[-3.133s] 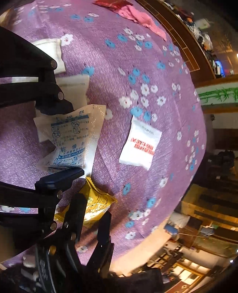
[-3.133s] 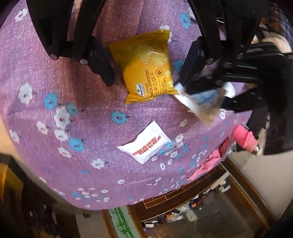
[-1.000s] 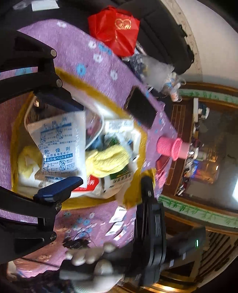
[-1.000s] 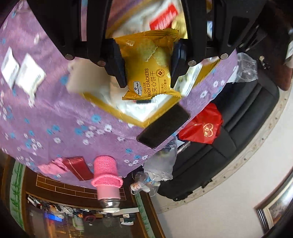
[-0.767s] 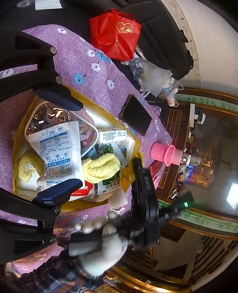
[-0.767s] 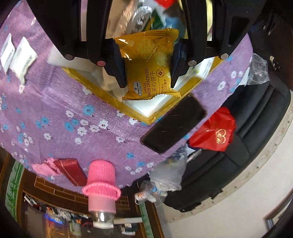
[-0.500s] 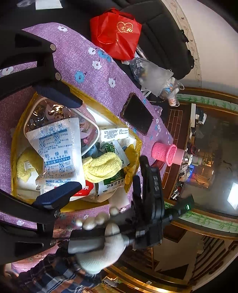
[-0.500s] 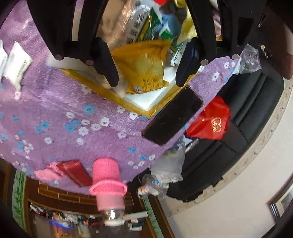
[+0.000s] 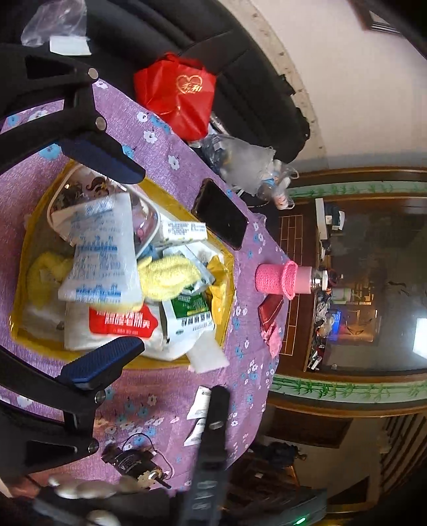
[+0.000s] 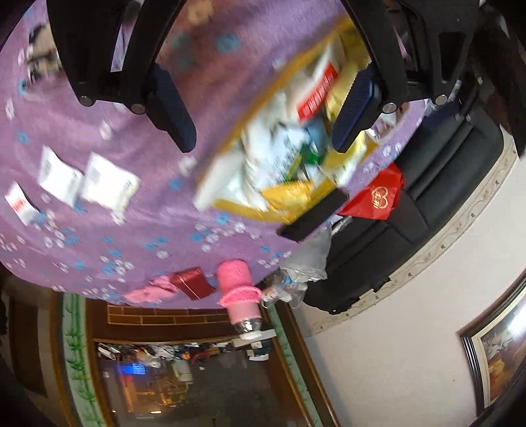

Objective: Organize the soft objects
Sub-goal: 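Bring both tools back over the remaining items on the table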

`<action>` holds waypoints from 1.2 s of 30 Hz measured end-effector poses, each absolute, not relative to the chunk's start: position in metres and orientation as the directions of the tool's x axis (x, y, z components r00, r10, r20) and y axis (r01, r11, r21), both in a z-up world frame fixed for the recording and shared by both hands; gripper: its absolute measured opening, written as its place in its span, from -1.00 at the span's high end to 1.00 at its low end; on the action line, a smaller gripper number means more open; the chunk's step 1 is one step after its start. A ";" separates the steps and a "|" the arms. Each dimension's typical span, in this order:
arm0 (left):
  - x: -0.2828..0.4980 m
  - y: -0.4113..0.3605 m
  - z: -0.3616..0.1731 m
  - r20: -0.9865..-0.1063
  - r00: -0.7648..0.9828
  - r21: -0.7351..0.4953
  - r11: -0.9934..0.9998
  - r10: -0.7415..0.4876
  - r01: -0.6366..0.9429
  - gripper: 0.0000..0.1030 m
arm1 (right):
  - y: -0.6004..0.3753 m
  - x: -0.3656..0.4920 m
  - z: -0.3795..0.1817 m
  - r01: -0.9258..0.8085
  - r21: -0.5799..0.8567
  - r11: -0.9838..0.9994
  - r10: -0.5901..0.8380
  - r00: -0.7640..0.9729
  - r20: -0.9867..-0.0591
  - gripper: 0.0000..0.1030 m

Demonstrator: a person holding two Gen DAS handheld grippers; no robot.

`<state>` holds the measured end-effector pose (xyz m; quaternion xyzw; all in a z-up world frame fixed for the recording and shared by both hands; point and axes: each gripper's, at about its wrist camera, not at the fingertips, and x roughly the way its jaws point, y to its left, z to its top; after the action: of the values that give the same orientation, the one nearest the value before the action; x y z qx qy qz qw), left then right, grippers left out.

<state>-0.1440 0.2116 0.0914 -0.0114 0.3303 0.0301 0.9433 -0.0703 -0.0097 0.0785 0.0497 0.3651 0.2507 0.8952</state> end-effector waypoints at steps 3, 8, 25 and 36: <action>-0.149 0.197 0.094 -0.624 0.778 0.032 0.997 0.079 -0.075 -0.87 | -0.024 -0.083 0.069 -0.402 0.274 0.874 0.478 0.608 -0.634 -0.63; -0.156 0.174 0.100 -0.609 0.783 0.093 0.991 0.131 -0.093 -0.87 | -0.045 -0.104 0.059 -0.397 0.280 0.874 0.479 0.612 -0.629 -0.63; -0.170 0.112 0.111 -0.553 0.816 0.210 0.976 0.169 -0.059 -0.90 | -0.106 -0.132 0.056 -0.342 0.313 0.886 0.463 0.675 -0.574 -0.64; -0.148 0.089 0.098 -0.640 0.768 0.064 0.995 -0.020 0.080 -1.00 | -0.175 -0.150 0.072 -0.217 0.297 0.930 0.350 0.770 -0.534 -0.64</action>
<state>-0.1482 0.0892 0.0978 0.0438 0.3394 -0.0266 0.9392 -0.1505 -0.1752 0.0721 0.1095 0.3035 0.1517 0.9343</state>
